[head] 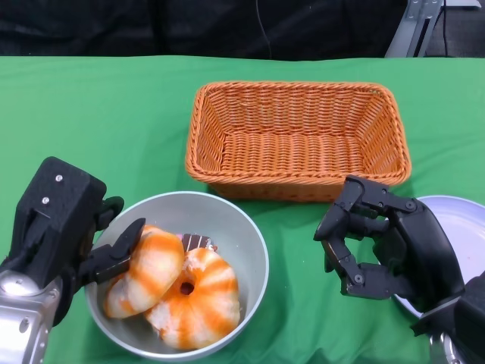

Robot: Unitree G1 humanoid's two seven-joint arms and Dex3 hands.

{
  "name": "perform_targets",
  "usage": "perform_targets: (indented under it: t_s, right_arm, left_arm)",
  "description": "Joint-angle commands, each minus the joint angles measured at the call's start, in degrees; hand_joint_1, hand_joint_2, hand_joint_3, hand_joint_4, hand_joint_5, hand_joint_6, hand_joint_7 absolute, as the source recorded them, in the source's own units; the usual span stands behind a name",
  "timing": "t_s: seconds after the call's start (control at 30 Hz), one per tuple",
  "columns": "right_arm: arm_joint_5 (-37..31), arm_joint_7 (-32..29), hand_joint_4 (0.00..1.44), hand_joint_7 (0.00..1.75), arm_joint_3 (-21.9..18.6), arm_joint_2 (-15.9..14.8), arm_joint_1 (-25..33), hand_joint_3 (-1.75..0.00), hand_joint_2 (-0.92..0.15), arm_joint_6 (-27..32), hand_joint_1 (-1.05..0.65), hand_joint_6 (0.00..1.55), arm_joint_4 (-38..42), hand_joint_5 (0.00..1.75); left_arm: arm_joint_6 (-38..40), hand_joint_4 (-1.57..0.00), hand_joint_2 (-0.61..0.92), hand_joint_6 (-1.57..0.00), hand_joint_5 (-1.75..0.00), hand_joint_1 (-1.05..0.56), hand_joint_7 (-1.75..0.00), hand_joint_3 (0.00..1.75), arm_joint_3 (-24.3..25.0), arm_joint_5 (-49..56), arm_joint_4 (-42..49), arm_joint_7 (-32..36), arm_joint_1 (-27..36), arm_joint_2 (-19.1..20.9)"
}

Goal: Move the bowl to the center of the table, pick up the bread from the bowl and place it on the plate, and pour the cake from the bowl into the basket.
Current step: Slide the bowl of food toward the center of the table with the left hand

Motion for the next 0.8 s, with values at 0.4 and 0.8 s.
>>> perform_targets:
  t_s: [0.4,0.8]
  right_arm:
    - [0.06,-0.81,0.79,1.35,-0.36,0.08,0.40,-1.14,-0.51,-0.33,-0.19,0.76,0.09,1.74]
    - [0.13,-0.94,0.79,1.36,-0.33,0.01,0.46,-1.16,-0.51,-0.35,-0.20,0.75,-0.06,1.74]
  left_arm:
    - [4.04,-0.10,0.92,-0.03,0.00,-0.64,0.00,0.70,-0.38,-3.61,-4.04,-0.44,-1.25,-2.42]
    - [1.49,-0.08,0.92,-0.04,-0.01,-0.65,-0.01,0.68,-2.15,-4.01,-3.17,-0.58,-0.54,-3.29]
